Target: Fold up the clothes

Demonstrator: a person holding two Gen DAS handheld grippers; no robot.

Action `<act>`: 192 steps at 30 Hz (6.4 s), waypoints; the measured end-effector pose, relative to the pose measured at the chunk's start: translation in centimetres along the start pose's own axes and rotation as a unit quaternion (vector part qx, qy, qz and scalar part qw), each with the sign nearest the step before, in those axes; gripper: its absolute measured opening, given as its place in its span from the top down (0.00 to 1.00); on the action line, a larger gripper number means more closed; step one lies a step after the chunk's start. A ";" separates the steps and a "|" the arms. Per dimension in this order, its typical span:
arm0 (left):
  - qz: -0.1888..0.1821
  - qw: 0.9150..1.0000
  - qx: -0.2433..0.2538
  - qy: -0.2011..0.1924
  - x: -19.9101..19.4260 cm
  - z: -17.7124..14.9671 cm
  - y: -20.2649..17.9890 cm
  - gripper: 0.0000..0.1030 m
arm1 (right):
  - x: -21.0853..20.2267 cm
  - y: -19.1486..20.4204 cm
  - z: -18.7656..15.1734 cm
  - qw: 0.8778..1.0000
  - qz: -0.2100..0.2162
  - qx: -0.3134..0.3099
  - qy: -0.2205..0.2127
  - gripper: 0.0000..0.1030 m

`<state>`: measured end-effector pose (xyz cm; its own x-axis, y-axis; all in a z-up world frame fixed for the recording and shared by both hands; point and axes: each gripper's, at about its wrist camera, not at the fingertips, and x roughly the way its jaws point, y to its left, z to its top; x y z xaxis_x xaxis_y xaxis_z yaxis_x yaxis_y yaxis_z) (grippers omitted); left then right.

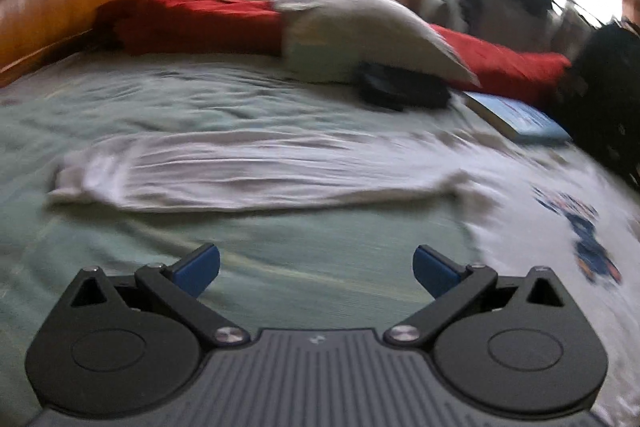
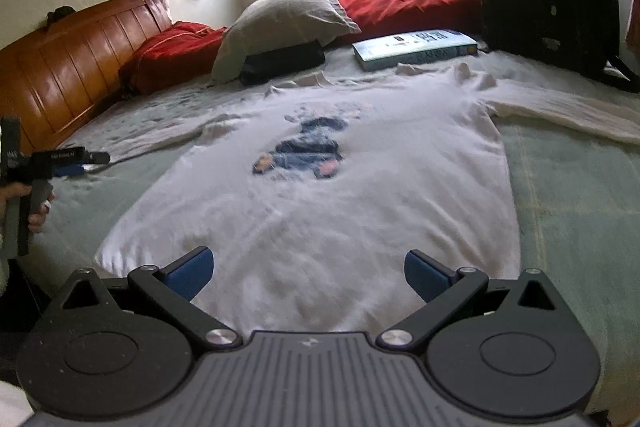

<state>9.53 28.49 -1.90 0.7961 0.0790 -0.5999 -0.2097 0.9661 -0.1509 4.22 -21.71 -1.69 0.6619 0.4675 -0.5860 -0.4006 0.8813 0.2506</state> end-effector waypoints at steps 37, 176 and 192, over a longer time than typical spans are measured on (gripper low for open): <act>0.005 0.961 -0.263 -0.089 10.6 4.8 12.7 0.01 | 5.1 2.8 3.1 1.000 0.004 -0.014 0.027 0.00; -0.188 0.953 0.225 0.079 2.8 -0.9 -29.3 0.01 | -3.5 -5.3 -0.4 1.000 -0.009 0.014 0.019 0.00; -0.164 0.962 0.209 0.063 5.5 -1.0 -24.9 0.01 | 5.9 -4.2 10.1 0.997 -0.077 -0.019 0.020 0.00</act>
<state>18.56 4.58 -2.27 0.6996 -0.2527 -0.6683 0.3099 0.9501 -0.0348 16.23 -21.96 1.63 0.6921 0.3224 -0.6458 -0.3197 0.9391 0.1262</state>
